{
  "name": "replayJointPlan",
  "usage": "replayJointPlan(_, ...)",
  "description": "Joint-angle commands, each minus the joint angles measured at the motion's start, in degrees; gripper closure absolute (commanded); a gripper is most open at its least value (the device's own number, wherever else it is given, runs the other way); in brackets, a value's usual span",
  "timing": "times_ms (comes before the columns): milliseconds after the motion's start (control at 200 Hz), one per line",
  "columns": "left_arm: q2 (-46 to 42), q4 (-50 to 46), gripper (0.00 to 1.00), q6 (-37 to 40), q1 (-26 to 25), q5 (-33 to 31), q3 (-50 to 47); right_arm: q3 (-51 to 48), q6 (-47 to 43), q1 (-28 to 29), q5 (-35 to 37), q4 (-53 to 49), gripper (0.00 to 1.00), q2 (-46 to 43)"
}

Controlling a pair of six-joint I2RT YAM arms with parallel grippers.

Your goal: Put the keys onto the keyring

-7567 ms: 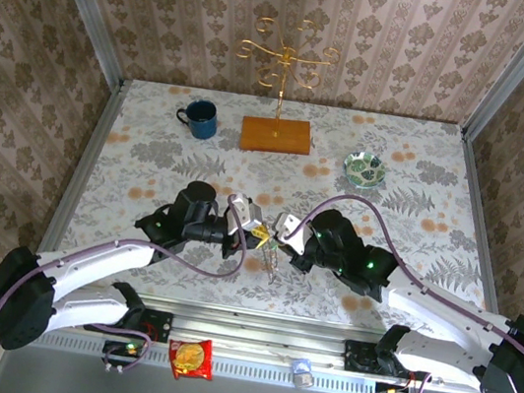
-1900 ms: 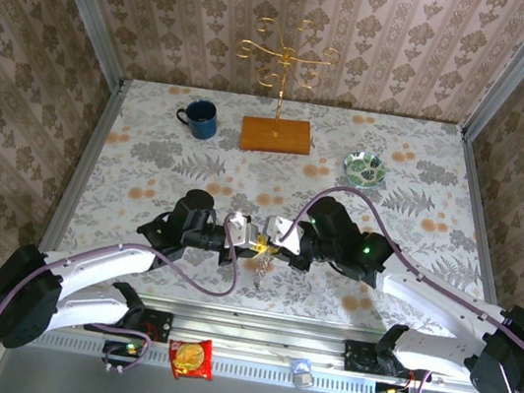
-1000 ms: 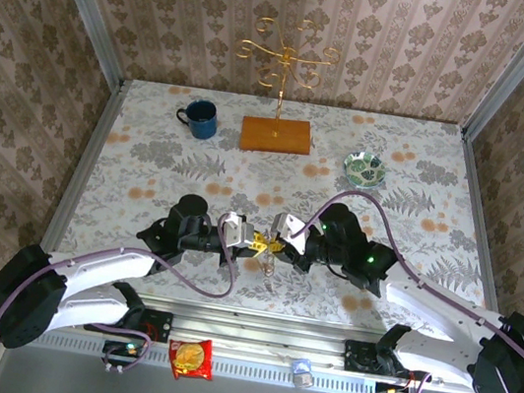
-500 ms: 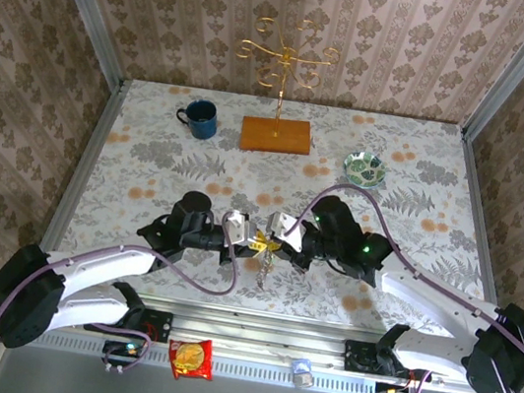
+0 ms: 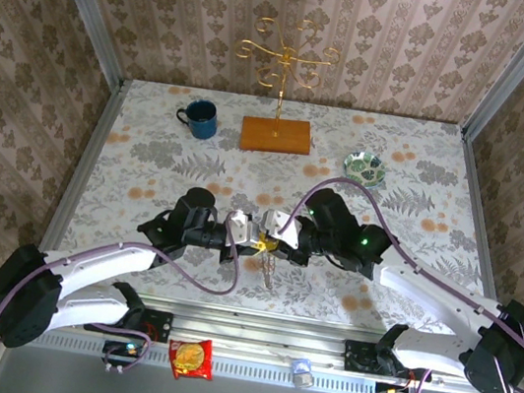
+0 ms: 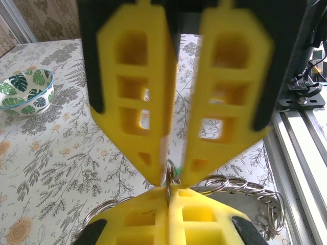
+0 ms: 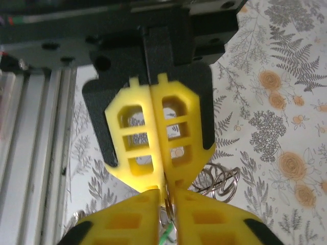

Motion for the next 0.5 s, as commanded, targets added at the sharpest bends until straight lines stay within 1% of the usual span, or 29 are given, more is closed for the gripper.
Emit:
replayJointPlan(0, -0.84, 5.23, 1.00, -1.93, -0.03, 0.06, -2.06, -3.83, 4.30, -1.46, -1.35, 6.35, 0.75, -4.05)
replayJointPlan(65, -1.03, 7.57, 1.00, -3.04, -0.02, -0.05, -3.02, -6.74, 5.93, -2.40, -1.01, 8.40, 0.75, -5.61)
replayJointPlan(220, -1.04, 10.67, 1.00, -4.79, -0.02, -0.40, -4.32, -11.19, 8.67, -2.42, 1.28, 10.84, 0.73, -6.97)
replayJointPlan(285, -1.04, 11.40, 1.00, -5.18, 0.05, -0.40, -4.59, -12.22, 9.56, -2.34, 1.16, 11.40, 0.71, -6.49)
replayJointPlan(495, -0.78, 13.57, 1.00, -6.55, 0.09, -0.72, -5.31, -13.42, 11.60, -2.16, -0.94, 14.16, 0.71, -4.95)
